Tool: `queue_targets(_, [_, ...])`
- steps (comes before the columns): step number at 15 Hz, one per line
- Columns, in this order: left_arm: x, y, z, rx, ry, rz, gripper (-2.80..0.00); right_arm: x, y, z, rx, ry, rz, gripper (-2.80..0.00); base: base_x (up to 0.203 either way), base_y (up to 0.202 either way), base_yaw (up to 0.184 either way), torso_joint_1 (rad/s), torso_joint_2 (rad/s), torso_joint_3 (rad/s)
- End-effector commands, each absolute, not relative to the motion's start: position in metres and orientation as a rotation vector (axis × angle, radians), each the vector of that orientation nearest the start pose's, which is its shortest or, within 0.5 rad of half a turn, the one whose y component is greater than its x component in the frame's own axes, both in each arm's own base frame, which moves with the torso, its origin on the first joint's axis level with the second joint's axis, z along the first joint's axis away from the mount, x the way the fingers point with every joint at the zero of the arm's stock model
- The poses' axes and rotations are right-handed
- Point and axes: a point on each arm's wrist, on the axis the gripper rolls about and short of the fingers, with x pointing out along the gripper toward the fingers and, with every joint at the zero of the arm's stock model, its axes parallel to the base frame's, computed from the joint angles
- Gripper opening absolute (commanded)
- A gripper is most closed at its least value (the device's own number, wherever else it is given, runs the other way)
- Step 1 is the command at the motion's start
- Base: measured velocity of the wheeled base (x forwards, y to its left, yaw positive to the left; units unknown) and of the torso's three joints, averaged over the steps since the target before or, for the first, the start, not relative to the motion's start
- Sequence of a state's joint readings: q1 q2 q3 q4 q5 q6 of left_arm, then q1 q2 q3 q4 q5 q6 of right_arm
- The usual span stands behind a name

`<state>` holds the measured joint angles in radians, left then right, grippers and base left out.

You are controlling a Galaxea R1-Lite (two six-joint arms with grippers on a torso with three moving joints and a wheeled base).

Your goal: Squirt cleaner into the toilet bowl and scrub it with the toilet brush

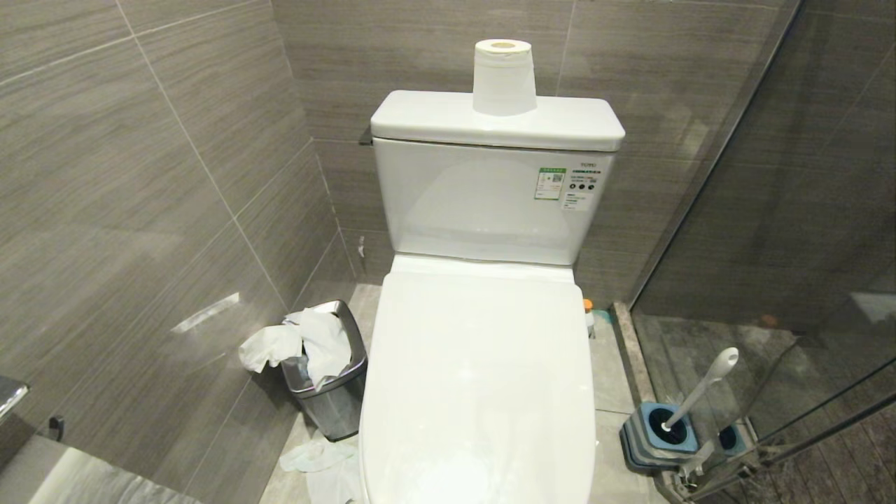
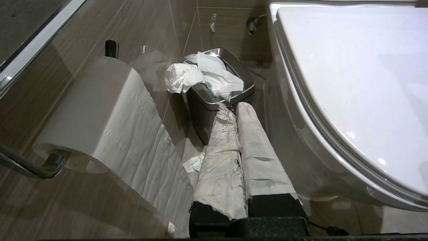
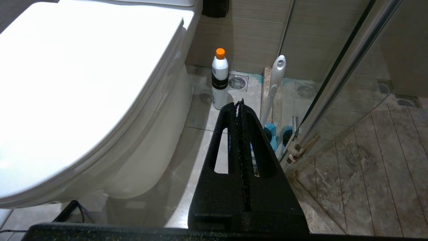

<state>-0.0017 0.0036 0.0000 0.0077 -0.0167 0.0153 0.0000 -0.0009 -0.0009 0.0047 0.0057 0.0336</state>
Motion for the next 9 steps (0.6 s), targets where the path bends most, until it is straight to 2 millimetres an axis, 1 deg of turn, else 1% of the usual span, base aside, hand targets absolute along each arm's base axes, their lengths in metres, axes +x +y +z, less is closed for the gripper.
queue_targets(1, [-0.0224, -0.0003, 0.0739, 0.015, 0.014, -0.019, -2.8, -0.0229, 0.0001, 0.0754, 0.034, 0.003, 0.006, -2.8, 0.0, 0.0, 0.0, 0.0, 0.0, 0.0])
queue_targets(5, [-0.0225, -0.0003, 0.0743, 0.015, 0.012, -0.019, -2.8, -0.0228, 0.0001, 0.075, 0.034, 0.005, 0.006, -2.8, 0.0, 0.0, 0.0, 0.0, 0.0, 0.0])
queue_targets(7, [-0.0224, -0.0003, 0.0739, 0.015, 0.014, -0.019, -2.8, -0.0228, 0.0003, 0.0748, -0.001, 0.007, 0.015, -2.8, 0.0, 0.0, 0.0, 0.0, 0.0, 0.0])
queue_targets(9, [-0.0225, -0.0006, 0.0739, 0.08, 0.015, -0.029, -2.8, -0.0228, 0.0004, 0.0748, -0.045, 0.006, 0.019, -2.8, 0.0, 0.0, 0.0, 0.0, 0.0, 0.0])
